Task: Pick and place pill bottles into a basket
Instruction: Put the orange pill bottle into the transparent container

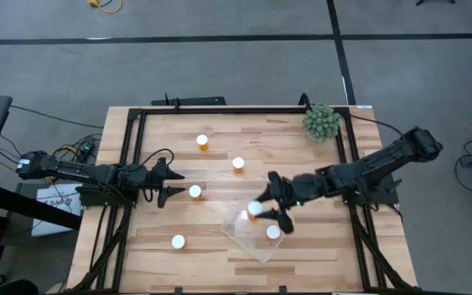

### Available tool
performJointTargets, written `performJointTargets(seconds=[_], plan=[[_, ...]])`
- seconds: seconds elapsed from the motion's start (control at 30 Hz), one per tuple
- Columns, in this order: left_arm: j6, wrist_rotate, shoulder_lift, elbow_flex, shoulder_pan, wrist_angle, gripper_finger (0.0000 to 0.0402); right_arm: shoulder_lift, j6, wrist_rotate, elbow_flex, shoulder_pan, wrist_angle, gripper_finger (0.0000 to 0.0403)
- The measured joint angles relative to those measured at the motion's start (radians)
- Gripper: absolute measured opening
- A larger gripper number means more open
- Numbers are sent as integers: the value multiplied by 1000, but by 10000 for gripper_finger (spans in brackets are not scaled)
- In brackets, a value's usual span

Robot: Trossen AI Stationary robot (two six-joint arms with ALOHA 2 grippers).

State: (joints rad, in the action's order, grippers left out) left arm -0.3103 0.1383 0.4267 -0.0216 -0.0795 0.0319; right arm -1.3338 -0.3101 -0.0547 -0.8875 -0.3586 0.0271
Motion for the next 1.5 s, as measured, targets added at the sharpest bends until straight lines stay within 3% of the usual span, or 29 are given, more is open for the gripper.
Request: performJointTargets(seconds=[0.33, 0.77, 1.1, 1.5], plan=[[0, 0, 0, 0, 0, 0, 226, -9, 71, -68, 129, -101, 88, 207], [0, 0, 0, 0, 0, 0, 226, -27, 83, -164, 326, -83, 334, 207], [0, 0, 0, 0, 0, 0, 226, -120, 75, -153, 338, -88, 430, 208], [0, 0, 0, 0, 0, 0, 226, -179, 79, -127, 339, -99, 419, 211]])
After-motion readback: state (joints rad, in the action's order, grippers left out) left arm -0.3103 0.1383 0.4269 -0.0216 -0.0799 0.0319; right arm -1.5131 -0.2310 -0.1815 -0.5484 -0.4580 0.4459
